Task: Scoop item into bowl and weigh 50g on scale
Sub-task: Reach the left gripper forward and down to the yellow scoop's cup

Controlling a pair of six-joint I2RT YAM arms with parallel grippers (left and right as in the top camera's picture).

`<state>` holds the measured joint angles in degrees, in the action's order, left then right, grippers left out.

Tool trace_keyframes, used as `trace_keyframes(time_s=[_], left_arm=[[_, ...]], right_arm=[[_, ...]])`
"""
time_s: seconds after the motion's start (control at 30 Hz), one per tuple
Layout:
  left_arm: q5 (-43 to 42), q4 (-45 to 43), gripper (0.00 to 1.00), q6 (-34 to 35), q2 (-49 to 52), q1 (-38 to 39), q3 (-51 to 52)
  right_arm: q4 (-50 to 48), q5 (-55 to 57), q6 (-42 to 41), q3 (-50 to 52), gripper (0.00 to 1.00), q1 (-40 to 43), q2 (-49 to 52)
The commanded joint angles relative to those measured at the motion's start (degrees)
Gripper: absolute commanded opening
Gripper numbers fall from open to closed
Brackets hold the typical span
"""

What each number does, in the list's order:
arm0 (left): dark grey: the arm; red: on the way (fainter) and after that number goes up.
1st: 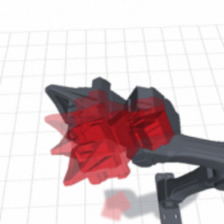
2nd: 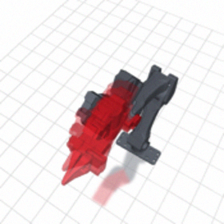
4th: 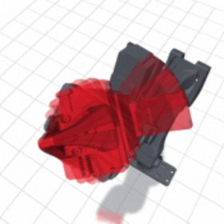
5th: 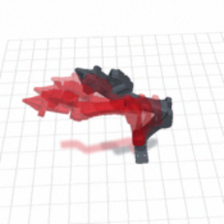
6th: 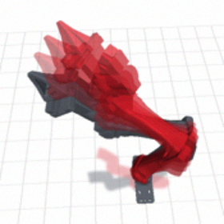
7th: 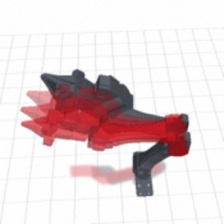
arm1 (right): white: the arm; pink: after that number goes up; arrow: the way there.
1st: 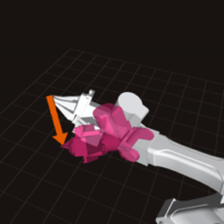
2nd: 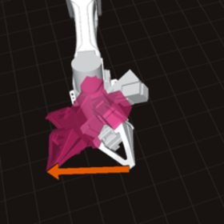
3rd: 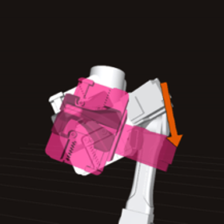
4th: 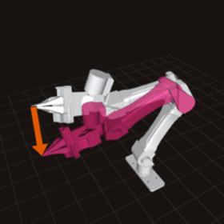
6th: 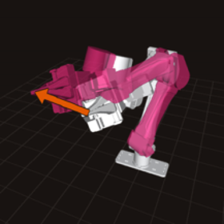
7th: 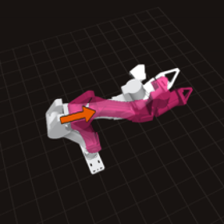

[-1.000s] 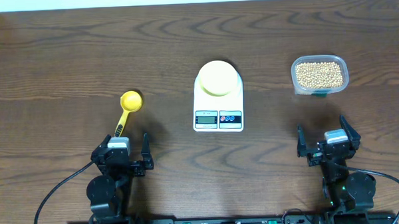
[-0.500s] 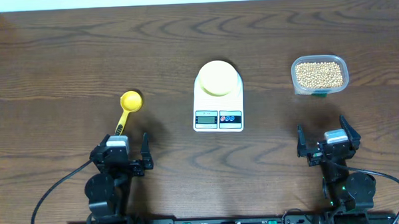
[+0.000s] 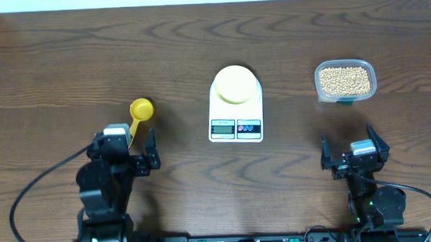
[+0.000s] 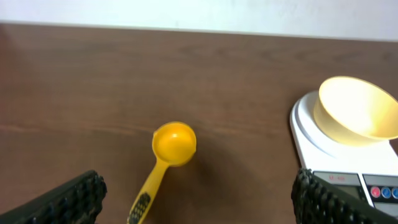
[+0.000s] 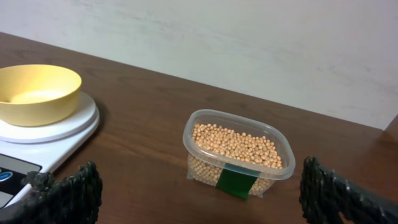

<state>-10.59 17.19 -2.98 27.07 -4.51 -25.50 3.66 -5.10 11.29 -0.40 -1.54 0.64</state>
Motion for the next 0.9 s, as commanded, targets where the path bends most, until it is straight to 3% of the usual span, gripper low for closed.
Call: trace_keyframes(time_s=[0.0, 0.4, 0.77, 0.87], left_arm=[[-1.0, 2.0, 0.97, 0.3, 5.1, -0.4, -4.7], [-5.7, 7.2, 0.97, 0.3, 19.7, -0.4, -16.4], [-5.7, 22.4, 0.97, -0.5, 34.5, -0.5, -33.5], [-7.8, 26.9, 0.97, -4.9, 39.0, -0.5, -39.3]], right_arm=[[0.2, 0.0, 0.6, 0.1, 0.99, -0.4, -0.3], [0.2, 0.0, 0.6, 0.1, 0.99, -0.4, -0.3], [0.2, 0.0, 0.6, 0.1, 0.99, -0.4, -0.3], [0.2, 0.0, 0.6, 0.1, 0.99, -0.4, -0.3]])
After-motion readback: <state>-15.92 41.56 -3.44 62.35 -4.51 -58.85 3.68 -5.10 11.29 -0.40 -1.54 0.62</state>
